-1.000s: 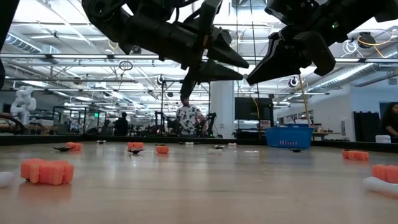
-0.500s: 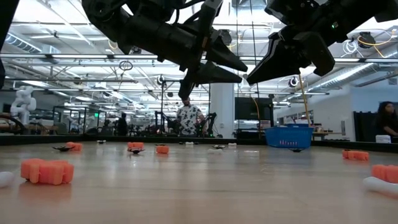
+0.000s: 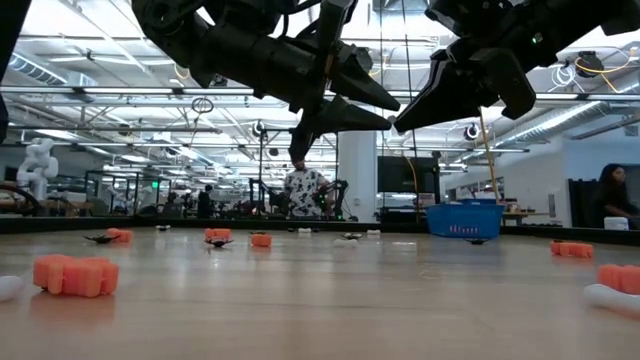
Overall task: Sort Halloween decoration
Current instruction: Put the white bone toy into the green bin
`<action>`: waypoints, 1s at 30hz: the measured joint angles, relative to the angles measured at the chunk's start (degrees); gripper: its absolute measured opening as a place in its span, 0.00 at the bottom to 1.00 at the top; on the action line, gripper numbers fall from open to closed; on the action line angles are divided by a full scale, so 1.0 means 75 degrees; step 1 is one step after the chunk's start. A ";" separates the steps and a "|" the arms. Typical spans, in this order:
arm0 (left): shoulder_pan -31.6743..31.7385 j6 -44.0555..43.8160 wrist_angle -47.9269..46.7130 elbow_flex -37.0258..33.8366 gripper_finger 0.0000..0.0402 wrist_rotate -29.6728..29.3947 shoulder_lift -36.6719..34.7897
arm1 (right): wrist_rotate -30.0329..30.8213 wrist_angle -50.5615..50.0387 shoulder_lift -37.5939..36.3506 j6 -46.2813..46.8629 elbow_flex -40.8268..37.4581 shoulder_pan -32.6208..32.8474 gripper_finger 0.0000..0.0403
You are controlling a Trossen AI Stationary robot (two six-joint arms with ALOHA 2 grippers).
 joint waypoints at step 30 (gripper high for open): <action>0.0114 0.0138 0.0277 -0.0006 0.02 0.0268 0.0280 | 0.0003 -0.0062 -0.0001 -0.0022 -0.0012 0.0000 0.02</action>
